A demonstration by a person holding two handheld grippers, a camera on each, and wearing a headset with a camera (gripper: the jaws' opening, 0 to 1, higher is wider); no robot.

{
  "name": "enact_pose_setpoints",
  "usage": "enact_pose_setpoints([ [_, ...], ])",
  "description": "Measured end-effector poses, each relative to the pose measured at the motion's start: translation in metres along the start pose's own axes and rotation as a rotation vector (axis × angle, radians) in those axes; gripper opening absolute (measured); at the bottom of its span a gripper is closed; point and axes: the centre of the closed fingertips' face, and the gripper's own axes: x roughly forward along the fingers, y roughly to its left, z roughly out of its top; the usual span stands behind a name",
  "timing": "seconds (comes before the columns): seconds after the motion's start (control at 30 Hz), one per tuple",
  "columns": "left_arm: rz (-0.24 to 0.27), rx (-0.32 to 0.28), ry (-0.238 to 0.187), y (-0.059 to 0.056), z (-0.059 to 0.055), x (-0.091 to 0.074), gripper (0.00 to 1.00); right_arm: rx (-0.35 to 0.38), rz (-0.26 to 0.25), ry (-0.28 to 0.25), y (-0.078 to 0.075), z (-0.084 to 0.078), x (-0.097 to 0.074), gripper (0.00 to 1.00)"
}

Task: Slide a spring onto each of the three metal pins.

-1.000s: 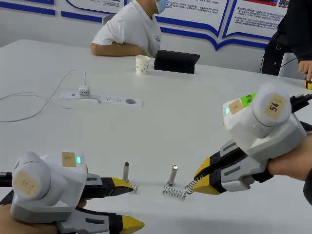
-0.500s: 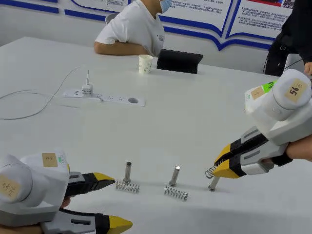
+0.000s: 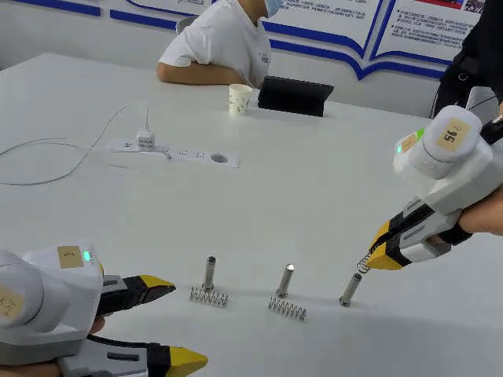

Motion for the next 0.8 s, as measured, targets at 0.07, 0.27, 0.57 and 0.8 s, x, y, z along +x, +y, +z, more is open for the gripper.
enact_pose_setpoints([
  [0.07,0.001,-0.001,0.000,0.000,0.000,0.000,0.62,0.010,0.013,0.012,-0.001,-0.002,0.005,0.12],
  [0.27,0.000,-0.009,-0.003,0.000,0.000,-0.001,0.62,0.011,0.022,0.070,-0.009,-0.010,0.018,0.12],
  [0.57,0.005,-0.023,-0.008,0.000,-0.002,-0.002,0.62,0.023,0.049,0.101,-0.006,-0.013,0.030,0.12],
  [0.8,0.002,-0.024,-0.009,0.000,-0.001,0.000,0.62,0.011,0.056,0.145,-0.005,-0.019,0.049,0.12],
])
